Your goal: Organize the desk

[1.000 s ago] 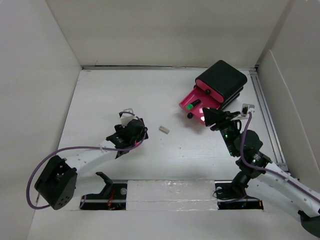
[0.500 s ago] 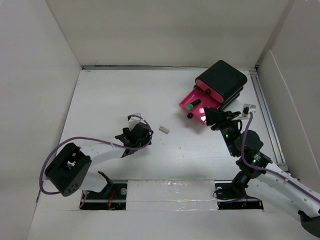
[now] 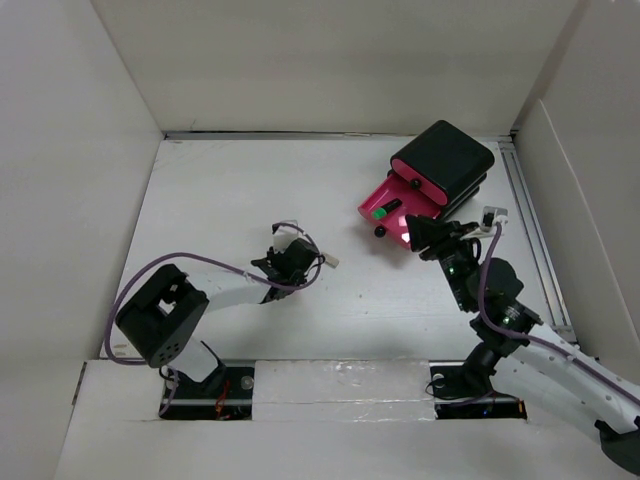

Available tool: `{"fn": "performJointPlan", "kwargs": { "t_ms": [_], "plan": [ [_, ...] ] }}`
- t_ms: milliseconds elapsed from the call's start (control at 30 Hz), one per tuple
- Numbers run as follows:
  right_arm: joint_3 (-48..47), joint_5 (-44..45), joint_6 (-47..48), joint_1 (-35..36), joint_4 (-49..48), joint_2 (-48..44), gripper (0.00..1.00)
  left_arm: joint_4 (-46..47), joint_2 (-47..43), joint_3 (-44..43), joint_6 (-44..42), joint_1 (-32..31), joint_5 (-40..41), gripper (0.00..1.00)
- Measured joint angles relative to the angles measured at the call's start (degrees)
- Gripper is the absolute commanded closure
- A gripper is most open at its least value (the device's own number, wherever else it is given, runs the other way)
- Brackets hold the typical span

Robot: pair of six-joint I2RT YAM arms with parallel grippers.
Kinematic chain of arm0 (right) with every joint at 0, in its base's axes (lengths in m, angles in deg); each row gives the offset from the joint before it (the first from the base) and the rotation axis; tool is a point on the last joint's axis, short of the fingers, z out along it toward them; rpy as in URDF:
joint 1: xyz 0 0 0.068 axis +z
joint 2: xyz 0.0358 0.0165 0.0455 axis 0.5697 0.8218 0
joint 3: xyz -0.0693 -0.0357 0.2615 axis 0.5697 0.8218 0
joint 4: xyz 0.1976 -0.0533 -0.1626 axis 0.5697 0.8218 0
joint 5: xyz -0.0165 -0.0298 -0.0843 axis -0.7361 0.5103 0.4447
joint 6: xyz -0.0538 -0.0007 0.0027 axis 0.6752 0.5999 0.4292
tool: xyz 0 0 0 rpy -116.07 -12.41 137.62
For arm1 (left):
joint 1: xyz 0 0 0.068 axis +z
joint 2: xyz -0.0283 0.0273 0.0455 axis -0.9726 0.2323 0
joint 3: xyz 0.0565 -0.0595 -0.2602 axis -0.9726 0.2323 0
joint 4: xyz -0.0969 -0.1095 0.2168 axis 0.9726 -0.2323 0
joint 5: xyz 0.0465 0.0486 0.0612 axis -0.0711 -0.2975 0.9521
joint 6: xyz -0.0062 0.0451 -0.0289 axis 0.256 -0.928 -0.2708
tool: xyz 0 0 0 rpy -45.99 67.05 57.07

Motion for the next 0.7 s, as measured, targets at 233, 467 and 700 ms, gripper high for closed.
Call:
{"fn": "performJointPlan", "kwargs": {
  "t_ms": [233, 467, 700],
  "plan": [
    [0.0, 0.7, 0.0, 0.0, -0.1, -1.9, 0.55, -2.9, 5.1, -5.0, 1.9, -5.1, 5.8, 1.0],
    [0.0, 0.8, 0.0, 0.0, 0.0, -1.4, 0.55, -6.5, 2.6, -8.9, 2.2, -9.7, 3.0, 1.0],
    [0.0, 1.6, 0.0, 0.0, -0.1, -2.0, 0.56, 2.8, -0.1, -20.4, -2.5, -9.7, -4.6, 1.0]
  ]
}}
